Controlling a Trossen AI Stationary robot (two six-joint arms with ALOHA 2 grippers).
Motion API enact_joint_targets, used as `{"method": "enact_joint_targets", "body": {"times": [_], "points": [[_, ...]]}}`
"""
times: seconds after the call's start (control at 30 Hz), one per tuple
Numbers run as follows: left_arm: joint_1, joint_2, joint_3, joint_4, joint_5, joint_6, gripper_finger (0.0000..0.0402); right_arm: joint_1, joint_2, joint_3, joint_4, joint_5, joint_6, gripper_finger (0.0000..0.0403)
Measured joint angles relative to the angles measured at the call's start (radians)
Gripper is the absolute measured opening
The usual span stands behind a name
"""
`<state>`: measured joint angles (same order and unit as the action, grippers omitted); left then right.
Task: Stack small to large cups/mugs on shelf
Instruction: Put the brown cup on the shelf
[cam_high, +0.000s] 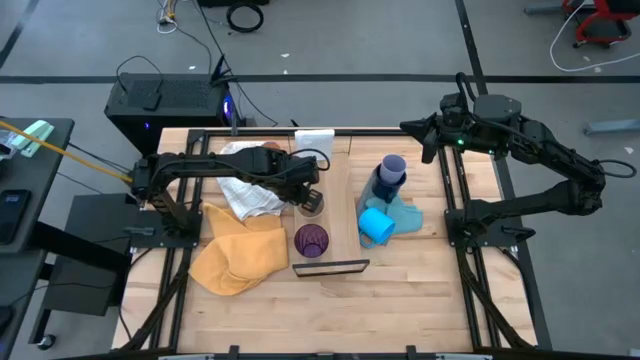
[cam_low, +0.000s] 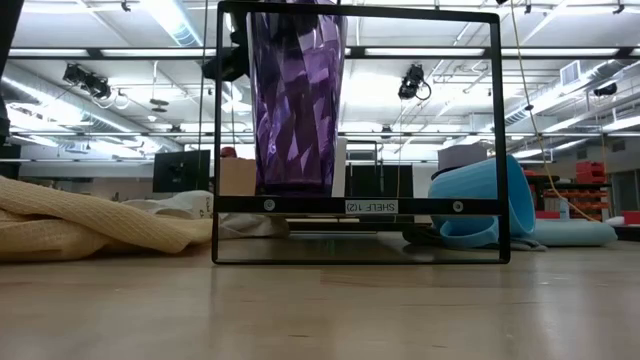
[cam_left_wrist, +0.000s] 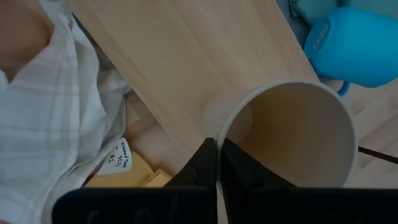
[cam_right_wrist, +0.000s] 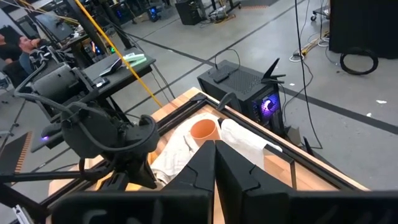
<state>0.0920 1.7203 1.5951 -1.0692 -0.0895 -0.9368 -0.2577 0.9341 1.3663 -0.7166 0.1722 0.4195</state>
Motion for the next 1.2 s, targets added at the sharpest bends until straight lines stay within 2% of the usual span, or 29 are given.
{"method": "enact_joint_targets", "body": {"times": [0.23, 0.57, 1.0, 1.2], "points": [[0.0, 0.003, 0.0, -0.005, -0.016, -0.001, 0.001, 0.0, 0.0, 0.0, 0.0, 0.0, -0.019, 0.0015], [0.005, 0.08, 0.001, 0.025, -0.03, 0.004, 0.001, 0.0, 0.0, 0.001, 0.006, 0.0, -0.037, 0.0015], [0.012, 0.082, 0.001, 0.029, -0.03, 0.016, 0.001, 0.0, 0.0, 0.001, 0.008, 0.0, -0.038, 0.0015], [0.01, 0.082, 0.001, 0.035, -0.025, 0.016, 0.0057, 0.0, 0.0, 0.001, 0.008, 0.0, -0.045, 0.0015]]}}
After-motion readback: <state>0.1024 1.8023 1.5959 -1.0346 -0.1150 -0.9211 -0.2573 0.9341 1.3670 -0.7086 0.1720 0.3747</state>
